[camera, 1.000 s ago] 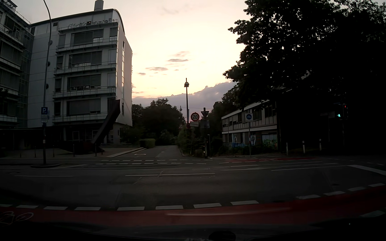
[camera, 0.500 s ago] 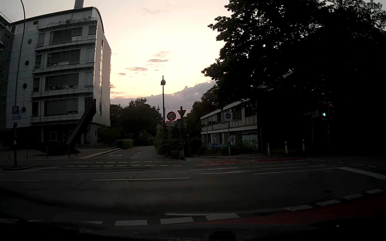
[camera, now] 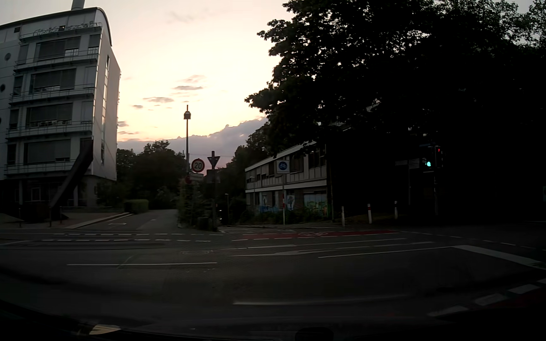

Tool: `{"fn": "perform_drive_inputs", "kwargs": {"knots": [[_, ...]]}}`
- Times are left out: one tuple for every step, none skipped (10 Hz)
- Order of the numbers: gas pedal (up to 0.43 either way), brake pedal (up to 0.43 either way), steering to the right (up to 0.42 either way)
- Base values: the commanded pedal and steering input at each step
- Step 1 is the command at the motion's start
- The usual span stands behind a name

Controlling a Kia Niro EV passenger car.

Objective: Follow the waypoints while adhering to traffic rules and regulations

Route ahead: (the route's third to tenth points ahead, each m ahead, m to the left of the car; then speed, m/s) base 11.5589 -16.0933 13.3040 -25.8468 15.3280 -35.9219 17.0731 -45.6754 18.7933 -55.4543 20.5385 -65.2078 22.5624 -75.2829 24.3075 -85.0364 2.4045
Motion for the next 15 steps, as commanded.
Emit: {"fn": "perform_drive_inputs", "kwargs": {"knots": [[0.138, 0.000, 0.458], [0.138, 0.000, 0.465], [0.138, 0.000, 0.471], [0.138, 0.000, 0.480], [0.138, 0.000, 0.488], [0.138, 0.000, 0.487], [0.138, 0.000, 0.481], [0.138, 0.000, 0.481], [0.138, 0.000, 0.483], [0.138, 0.000, 0.491], [0.138, 0.000, 0.506], [0.138, 0.000, 0.520], [0.138, 0.000, 0.536], [0.138, 0.000, 0.545], [0.138, 0.000, 0.547]]}}
